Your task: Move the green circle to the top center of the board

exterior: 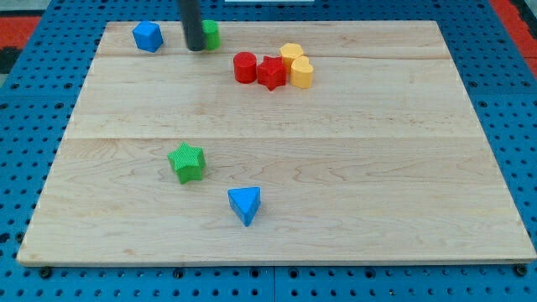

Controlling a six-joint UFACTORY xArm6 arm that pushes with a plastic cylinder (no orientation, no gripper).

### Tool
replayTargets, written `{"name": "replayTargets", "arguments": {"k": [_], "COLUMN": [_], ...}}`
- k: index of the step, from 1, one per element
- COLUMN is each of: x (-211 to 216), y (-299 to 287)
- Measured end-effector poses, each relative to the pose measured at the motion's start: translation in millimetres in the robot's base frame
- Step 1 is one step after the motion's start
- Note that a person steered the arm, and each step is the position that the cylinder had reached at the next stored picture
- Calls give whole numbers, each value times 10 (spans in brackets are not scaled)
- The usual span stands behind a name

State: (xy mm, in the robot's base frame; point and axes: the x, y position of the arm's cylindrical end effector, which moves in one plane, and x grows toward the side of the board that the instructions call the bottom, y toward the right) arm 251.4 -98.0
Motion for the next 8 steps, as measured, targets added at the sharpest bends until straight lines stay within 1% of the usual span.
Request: {"name": "replayTargets", "arguments": {"k": [1, 2, 3, 4, 5, 6, 8], "x": [-137, -389, -509, -459, -240, -154, -153], "y": [-365, -551, -132, 283, 78, 149, 894]}}
